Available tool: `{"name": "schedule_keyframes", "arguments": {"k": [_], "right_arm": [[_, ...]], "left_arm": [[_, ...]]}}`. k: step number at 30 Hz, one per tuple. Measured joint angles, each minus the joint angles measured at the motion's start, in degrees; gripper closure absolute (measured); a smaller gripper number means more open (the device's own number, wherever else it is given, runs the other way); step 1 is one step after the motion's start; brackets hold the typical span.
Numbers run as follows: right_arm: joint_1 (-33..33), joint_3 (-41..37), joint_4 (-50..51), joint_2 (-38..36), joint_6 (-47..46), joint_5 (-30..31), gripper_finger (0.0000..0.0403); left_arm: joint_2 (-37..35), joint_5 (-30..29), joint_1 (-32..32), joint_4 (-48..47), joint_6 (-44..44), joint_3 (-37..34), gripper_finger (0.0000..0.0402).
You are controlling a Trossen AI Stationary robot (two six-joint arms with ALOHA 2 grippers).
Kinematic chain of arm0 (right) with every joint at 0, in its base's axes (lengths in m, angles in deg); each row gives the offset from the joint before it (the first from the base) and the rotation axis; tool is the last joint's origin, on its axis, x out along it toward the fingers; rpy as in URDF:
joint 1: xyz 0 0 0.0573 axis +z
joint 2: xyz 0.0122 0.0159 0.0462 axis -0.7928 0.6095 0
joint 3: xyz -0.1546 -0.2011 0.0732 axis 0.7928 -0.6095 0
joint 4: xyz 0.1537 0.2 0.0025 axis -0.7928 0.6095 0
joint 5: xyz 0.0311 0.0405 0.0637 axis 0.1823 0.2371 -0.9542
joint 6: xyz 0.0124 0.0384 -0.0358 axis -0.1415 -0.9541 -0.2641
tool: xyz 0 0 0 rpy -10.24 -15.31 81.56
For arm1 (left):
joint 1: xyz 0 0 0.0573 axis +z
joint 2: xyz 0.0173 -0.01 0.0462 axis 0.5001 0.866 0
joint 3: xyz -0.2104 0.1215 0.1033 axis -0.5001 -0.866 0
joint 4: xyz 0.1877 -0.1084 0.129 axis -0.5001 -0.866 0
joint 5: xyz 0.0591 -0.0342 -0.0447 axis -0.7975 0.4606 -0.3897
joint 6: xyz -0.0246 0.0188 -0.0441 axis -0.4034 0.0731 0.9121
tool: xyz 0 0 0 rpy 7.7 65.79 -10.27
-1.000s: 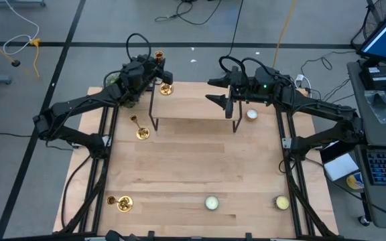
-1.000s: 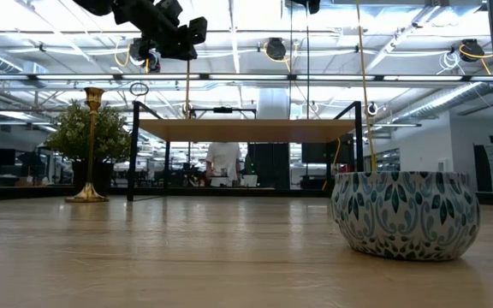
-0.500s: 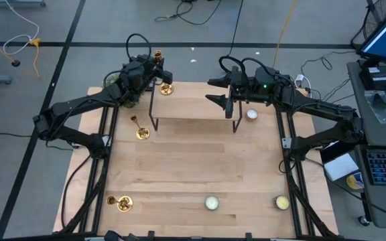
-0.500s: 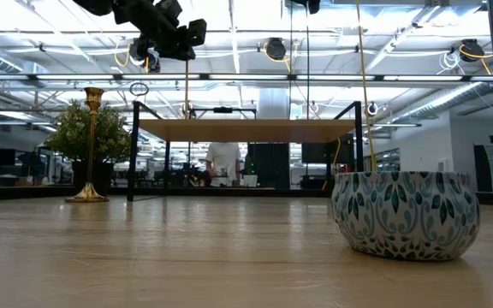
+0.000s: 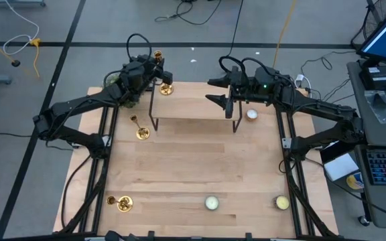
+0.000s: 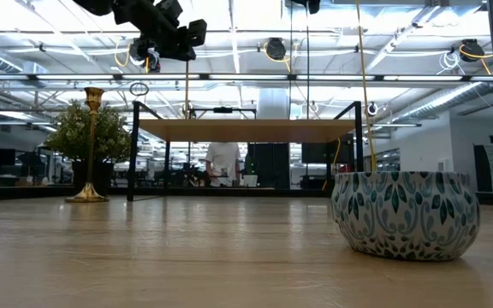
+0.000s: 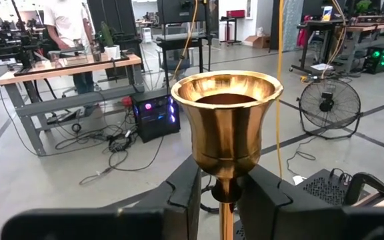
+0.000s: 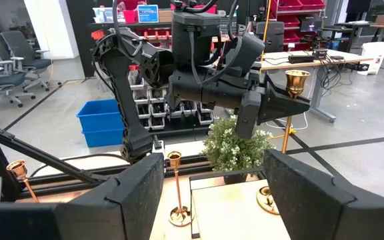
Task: Pick & Place candle stick holders
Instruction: Put the top right gold candle holder on the shelf, then put the top gold candle holder on the shelf
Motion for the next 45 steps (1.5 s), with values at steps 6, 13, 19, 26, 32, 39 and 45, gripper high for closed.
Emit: {"name": "schedule_keyframes", "arguments": {"k": [6, 13, 19, 26, 32, 39, 45], "right_arm": [[0.0, 0.0, 0.0, 0.0, 0.0, 0.0, 0.0154], [0.0, 0.0, 0.0, 0.0, 0.0, 0.0, 0.0154], [0.0, 0.0, 0.0, 0.0, 0.0, 0.0, 0.0154], [0.0, 0.0, 0.0, 0.0, -0.7, -0.1, 0.0154], [0.0, 0.0, 0.0, 0.0, -0.7, 0.0, 0.0154], [0.0, 0.0, 0.0, 0.0, -0.7, 0.0, 0.0154], [0.0, 0.0, 0.0, 0.0, -0.7, 0.0, 0.0154]], "left_arm": [[0.0, -0.1, -0.4, 0.0, 0.0, 0.0, 0.0284], [0.0, -0.5, -0.7, 0.0, 0.0, 0.0, 0.0182], [0.0, -0.5, -0.7, 0.0, 0.1, 0.0, 0.0131], [-1.0, -0.5, -0.7, 0.2, 0.0, 0.0, 0.0115], [-3.5, -0.1, -1.0, 0.7, -0.8, 0.0, 0.0114], [-6.3, 0.4, -2.4, 0.8, -1.1, 0.0, 0.0114], [-10.6, 0.5, -5.1, 1.5, -1.3, 0.0, 0.0114]]}}
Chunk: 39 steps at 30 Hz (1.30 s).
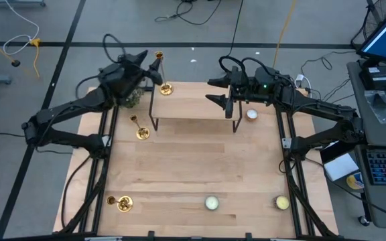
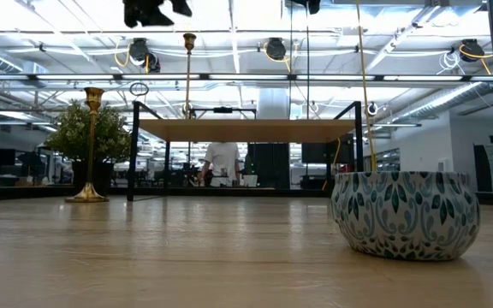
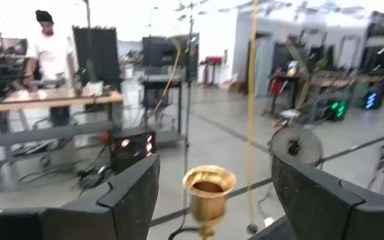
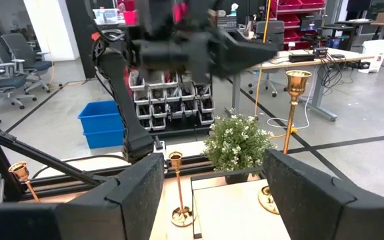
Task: Pick & Place candle stick holders
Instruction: Put the top gold candle holder on the shelf
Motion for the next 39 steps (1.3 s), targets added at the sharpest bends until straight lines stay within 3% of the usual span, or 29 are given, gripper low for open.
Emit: {"name": "schedule_keyframes", "arguments": {"k": [5, 10, 20, 30, 39], "right_arm": [[0.0, 0.0, 0.0, 0.0, 0.0, 0.0, 0.0154], [0.0, 0.0, 0.0, 0.0, 0.6, -0.1, 0.0154], [0.0, 0.0, 0.0, 0.0, 0.7, -0.2, 0.0154], [0.0, 0.0, 0.0, 0.0, 0.7, -0.2, 0.0154], [0.0, 0.0, -0.5, 0.0, 0.7, -0.2, 0.0154]], "left_arm": [[-5.9, 0.0, -5.2, -4.3, 0.1, 0.0, 0.0114], [-12.5, 0.1, -12.9, -17.2, 1.5, 0.0, 0.0114], [-18.3, 0.1, -25.1, -44.2, 23.0, 0.0, 0.0115], [-18.3, 0.2, -24.8, -61.7, 40.1, 0.2, 0.0115], [-16.6, 6.2, -17.6, -78.4, 52.4, 2.9, 0.0115]]}}
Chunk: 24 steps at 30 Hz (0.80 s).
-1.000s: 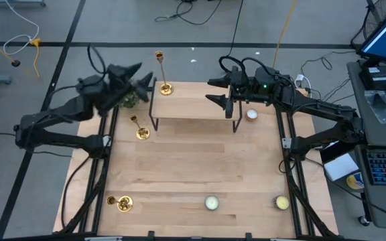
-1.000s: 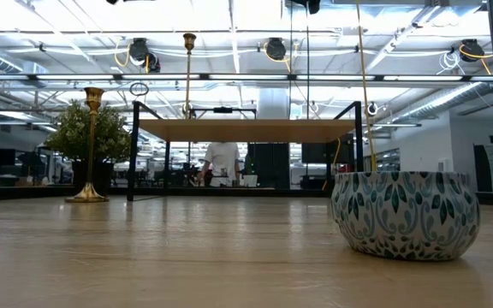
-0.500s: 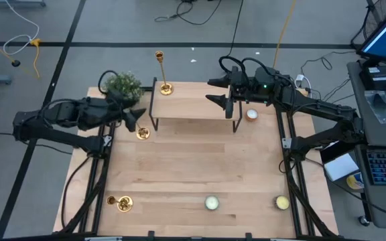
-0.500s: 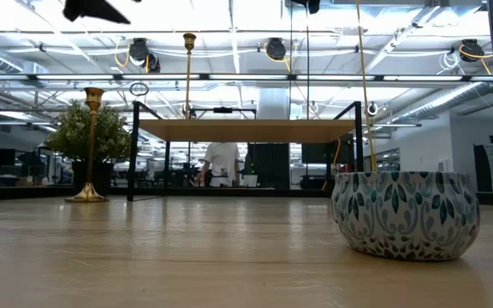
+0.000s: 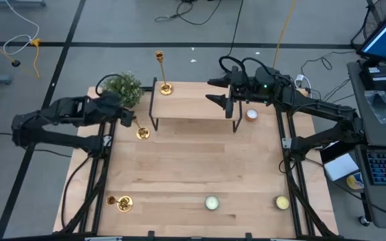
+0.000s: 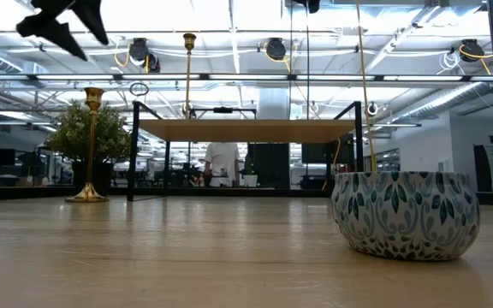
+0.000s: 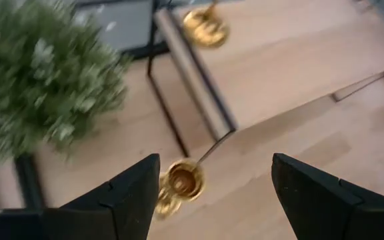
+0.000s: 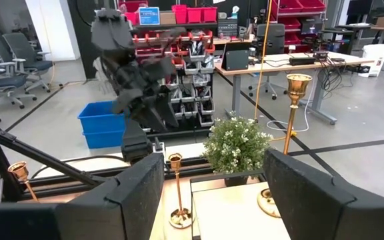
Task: Pick & Place candle stick holders
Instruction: Put the top gold candle holder on the shelf
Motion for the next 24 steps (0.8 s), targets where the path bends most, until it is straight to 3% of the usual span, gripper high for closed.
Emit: {"name": "schedule_keyframes", "arguments": {"k": [16, 24], "right_arm": [[0.0, 0.0, -0.8, 0.0, 0.1, 0.0, 0.0154], [0.0, 0.0, -0.8, 0.0, 0.5, 0.0, 0.0154]], "left_arm": [[12.3, 12.3, 14.9, -8.7, -6.6, 3.7, 0.0115], [15.7, 16.1, 18.6, -9.8, -9.6, 3.7, 0.0115]]}}
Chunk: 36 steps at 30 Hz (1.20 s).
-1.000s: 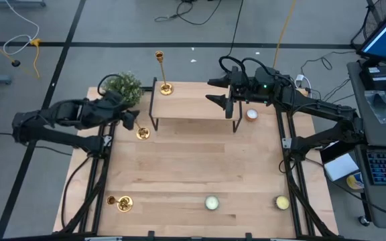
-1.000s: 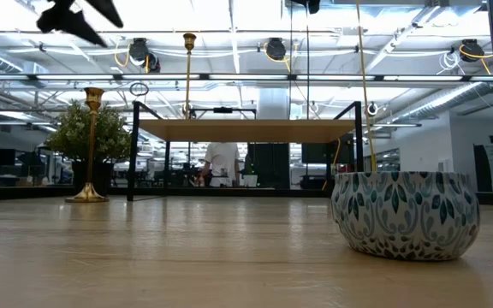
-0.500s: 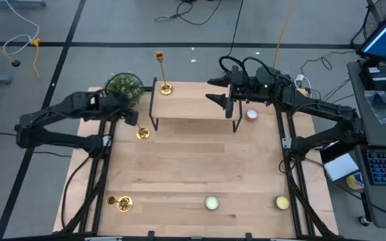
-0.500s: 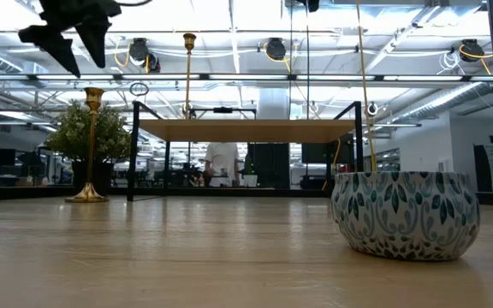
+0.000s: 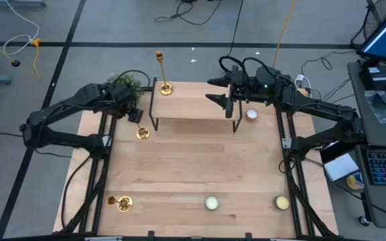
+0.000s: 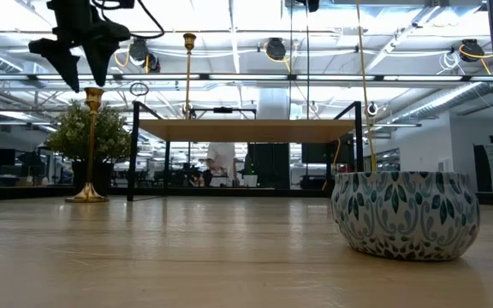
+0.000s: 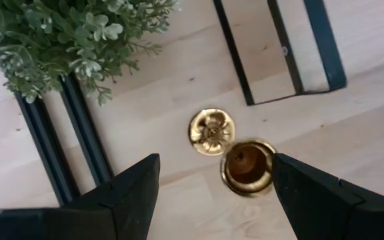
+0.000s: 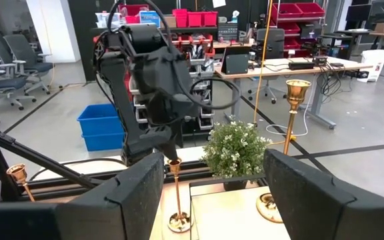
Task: Pick & Place candle stick holders
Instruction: Put the top gold candle holder on the shelf
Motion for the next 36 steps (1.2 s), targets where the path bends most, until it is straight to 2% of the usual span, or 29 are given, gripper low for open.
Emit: {"name": "schedule_keyframes", "arguments": {"k": [13, 31, 36], "right_arm": [[0.0, 0.0, 0.0, 0.0, 0.0, 0.0, 0.0154], [0.0, 0.0, 0.0, 0.0, 0.0, 0.0, 0.0154], [0.0, 0.0, -0.4, 0.0, 0.0, 0.0, 0.0154]], "left_arm": [[0.8, 0.0, 2.5, -3.5, -1.6, 0.0, 0.0115], [3.8, 1.3, 2.5, -2.3, -2.5, 0.0, 0.0115], [3.8, 1.8, 2.5, -2.2, -2.5, 0.0, 0.0143]]}}
